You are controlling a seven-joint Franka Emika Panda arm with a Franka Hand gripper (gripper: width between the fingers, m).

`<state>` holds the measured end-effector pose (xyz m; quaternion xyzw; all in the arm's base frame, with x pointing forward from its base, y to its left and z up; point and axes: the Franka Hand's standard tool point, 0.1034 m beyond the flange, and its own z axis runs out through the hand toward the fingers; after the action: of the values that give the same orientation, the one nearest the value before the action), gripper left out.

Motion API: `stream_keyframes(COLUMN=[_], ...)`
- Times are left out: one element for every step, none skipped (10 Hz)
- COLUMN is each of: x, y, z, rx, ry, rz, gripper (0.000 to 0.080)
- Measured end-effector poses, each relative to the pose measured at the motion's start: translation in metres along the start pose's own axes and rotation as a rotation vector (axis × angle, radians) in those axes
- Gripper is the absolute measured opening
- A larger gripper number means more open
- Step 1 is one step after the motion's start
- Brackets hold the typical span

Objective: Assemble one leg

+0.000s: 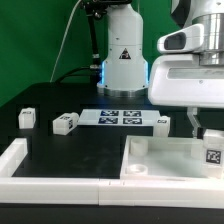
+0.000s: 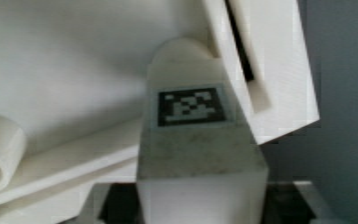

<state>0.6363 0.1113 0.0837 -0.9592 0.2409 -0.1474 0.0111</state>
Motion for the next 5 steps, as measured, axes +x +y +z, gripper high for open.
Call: stream_keyframes(x=[0.001,0.003,0.005,0.007,0.008], y=[0.005,0.009,0.014,0.018,0.019], z=[0.0,0.0,0.0,0.0,0.0], rx=[-0.014,-0.022,-0.026,-0.031,-0.032], ry=[-0.002,0.001,0.009,0.012,0.012], rz=[0.087,0.143,0.245,0.314,0.357], gripper=[0.0299,0.0299,0.0311,0.0318,0.0318])
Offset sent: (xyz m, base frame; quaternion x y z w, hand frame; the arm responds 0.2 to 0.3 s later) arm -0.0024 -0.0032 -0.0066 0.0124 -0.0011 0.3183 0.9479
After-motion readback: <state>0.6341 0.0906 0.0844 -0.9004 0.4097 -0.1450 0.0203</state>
